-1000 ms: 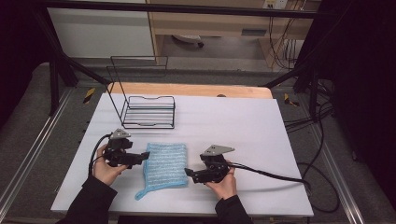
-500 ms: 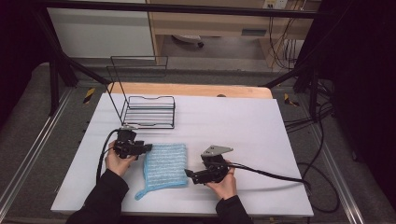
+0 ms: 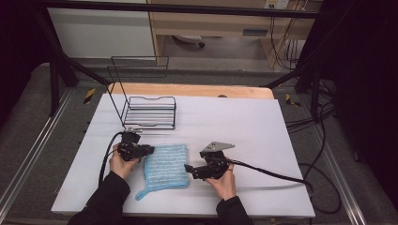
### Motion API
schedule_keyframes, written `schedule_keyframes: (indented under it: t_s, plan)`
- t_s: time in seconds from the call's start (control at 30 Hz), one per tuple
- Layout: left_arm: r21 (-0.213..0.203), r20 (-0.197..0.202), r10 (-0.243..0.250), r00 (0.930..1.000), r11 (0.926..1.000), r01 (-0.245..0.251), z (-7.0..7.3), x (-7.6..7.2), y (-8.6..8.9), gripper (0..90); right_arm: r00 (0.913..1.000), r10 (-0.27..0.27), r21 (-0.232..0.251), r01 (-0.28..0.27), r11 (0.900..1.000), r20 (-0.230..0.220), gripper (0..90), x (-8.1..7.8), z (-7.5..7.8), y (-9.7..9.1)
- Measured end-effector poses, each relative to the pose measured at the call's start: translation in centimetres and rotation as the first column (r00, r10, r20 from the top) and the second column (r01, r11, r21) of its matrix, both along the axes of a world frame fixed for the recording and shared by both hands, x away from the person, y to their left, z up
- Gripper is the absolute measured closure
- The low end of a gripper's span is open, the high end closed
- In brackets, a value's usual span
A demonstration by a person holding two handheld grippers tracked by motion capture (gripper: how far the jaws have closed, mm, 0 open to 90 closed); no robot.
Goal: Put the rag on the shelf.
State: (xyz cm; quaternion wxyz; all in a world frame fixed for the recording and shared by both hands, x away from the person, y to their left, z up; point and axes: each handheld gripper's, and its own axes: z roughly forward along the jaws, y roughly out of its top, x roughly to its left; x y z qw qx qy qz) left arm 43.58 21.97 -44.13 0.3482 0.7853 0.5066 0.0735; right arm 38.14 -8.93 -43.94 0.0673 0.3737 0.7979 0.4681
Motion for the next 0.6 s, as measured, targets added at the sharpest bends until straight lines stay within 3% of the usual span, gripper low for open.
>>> schedule_keyframes:
  t_s: [0.17, 0.33, 0.43, 0.6]
  plan:
    - [-0.008, -0.012, 0.007, 0.9999, 0.9999, -0.007, 0.0, 0.0, 0.0, 75.7, 0.9995, -0.029, 0.04, 0.029, 0.9988, -0.012, 17.9, 1.4, 0.4, 0.0]
    - [-0.002, -0.008, -0.001, 1.0, 1.0, 0.001, 0.0, 0.0, -0.1, 77.4, 0.9995, -0.031, 0.002, 0.031, 0.9995, 0.003, 18.3, 2.8, 0.9, 0.9]
    - [-0.004, -0.008, -0.007, 0.9999, 1.0, 0.007, -0.1, 0.0, 0.0, 77.6, 0.9994, -0.035, 0.004, 0.035, 0.9994, -0.003, 19.9, 3.9, 1.2, 1.7]
    - [0.006, 0.004, -0.017, 0.9998, 0.9998, 0.017, -0.1, 0.0, 0.0, 77.7, 0.9984, -0.055, -0.009, 0.055, 0.9984, -0.014, 28.9, 5.5, 1.2, 2.9]
